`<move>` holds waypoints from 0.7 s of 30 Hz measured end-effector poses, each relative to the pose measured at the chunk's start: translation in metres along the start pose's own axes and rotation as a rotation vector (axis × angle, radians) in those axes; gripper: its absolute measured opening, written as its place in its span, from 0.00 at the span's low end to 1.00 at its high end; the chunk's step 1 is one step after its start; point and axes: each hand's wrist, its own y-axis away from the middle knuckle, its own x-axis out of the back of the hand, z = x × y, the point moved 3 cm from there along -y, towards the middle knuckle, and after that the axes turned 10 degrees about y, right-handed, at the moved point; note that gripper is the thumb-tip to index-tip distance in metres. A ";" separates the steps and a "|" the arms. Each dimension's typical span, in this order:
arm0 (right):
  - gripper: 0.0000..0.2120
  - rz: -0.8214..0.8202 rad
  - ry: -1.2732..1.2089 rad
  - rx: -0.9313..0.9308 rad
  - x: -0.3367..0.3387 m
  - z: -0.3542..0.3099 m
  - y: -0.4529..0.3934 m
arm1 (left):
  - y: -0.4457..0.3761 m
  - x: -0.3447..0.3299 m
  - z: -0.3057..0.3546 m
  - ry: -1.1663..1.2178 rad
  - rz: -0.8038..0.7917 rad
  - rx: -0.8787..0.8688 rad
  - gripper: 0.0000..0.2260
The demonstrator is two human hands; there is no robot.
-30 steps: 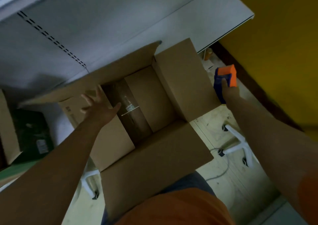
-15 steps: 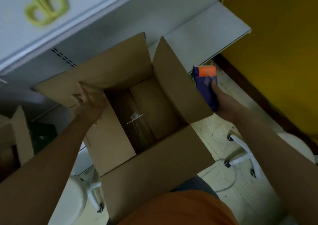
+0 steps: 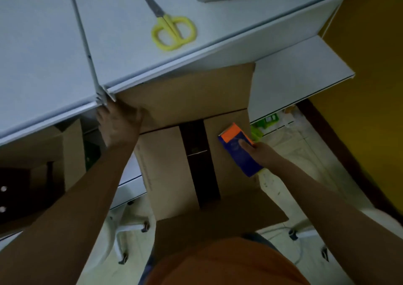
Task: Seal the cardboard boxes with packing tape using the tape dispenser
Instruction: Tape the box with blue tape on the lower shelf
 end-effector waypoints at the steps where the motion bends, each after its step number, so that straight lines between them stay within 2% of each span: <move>1: 0.28 -0.019 0.003 0.001 -0.003 0.000 0.001 | -0.002 0.002 0.000 -0.014 -0.011 -0.090 0.43; 3: 0.27 -0.035 0.013 0.014 -0.008 -0.002 0.005 | -0.002 0.004 0.002 0.054 -0.089 -0.273 0.33; 6: 0.27 -0.024 0.038 0.006 -0.005 -0.003 0.005 | 0.002 0.010 0.012 0.124 -0.205 -0.342 0.24; 8: 0.28 0.031 0.061 -0.009 0.004 -0.007 0.008 | -0.003 0.016 0.019 0.024 -0.202 -0.338 0.22; 11: 0.27 0.135 0.087 -0.019 0.026 -0.008 0.017 | -0.010 0.028 0.022 -0.155 -0.193 -0.179 0.21; 13: 0.27 0.173 0.087 -0.017 0.039 -0.003 0.021 | -0.009 0.034 0.014 -0.193 -0.190 -0.138 0.19; 18: 0.31 0.310 -0.034 -0.032 0.071 0.028 0.029 | -0.013 0.042 -0.012 -0.124 -0.088 -0.246 0.13; 21: 0.34 0.411 -0.070 -0.070 0.086 0.043 0.041 | -0.003 0.040 -0.020 -0.178 -0.040 -0.406 0.07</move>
